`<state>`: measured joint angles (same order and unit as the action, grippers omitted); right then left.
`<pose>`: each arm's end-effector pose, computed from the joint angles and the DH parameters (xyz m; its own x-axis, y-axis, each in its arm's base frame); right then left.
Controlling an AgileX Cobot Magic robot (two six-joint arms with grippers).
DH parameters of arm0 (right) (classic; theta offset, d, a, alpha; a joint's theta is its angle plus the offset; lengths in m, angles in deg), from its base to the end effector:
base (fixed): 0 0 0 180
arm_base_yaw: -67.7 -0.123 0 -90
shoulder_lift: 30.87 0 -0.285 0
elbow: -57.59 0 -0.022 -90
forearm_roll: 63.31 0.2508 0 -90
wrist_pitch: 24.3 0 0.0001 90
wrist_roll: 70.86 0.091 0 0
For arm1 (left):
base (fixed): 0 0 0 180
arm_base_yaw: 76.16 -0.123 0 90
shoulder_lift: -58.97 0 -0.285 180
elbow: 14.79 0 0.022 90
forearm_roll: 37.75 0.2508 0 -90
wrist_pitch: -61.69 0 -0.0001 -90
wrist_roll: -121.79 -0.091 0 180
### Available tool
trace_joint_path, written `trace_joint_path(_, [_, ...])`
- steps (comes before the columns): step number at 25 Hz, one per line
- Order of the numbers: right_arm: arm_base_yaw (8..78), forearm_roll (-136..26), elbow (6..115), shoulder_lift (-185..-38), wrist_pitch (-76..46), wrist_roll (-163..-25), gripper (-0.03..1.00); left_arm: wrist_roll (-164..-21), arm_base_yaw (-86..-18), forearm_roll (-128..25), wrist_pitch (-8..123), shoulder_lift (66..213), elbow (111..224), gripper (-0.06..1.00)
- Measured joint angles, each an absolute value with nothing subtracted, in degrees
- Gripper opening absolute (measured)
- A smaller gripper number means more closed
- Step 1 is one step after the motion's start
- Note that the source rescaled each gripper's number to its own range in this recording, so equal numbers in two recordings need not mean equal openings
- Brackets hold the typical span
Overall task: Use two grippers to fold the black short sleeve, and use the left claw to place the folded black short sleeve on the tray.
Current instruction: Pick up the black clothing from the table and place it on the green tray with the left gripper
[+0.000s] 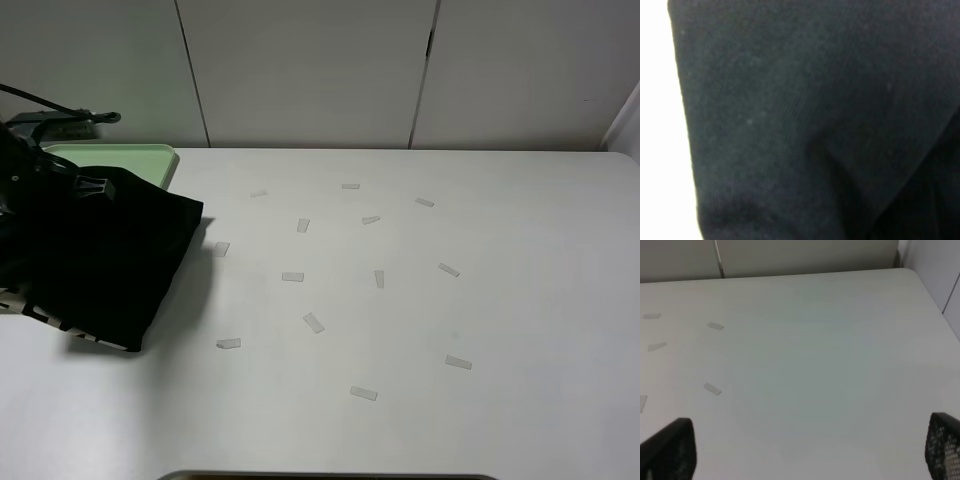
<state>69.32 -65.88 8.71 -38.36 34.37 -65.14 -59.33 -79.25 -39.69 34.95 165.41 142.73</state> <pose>-0.0037 -0.0034 0.2788 -0.4166 0.0882 -0.9048 0.0951 0.9941 0.0531 0.3266 0.0162 0.1730 -0.9091 -0.0598 -0.4122 -0.0574 0.9982 -0.0183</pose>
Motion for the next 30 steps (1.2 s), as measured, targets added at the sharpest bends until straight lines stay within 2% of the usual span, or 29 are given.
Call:
trace_joint_path(17, [69.3, -65.9, 8.7, -38.4, 34.4, -65.1, 1.0, -63.1, -89.9, -39.7, 50.5, 165.5, 142.7, 0.24])
trace_joint_path(29, [69.3, -65.9, 8.7, -38.4, 34.4, -65.1, 1.0, -63.2, -91.1, -39.7, 52.6, 165.5, 142.7, 0.24])
trace_joint_path(30, [69.3, -65.9, 8.7, -38.4, 34.4, -65.1, 1.0, -63.2, -91.1, -39.7, 52.6, 165.5, 142.7, 0.28])
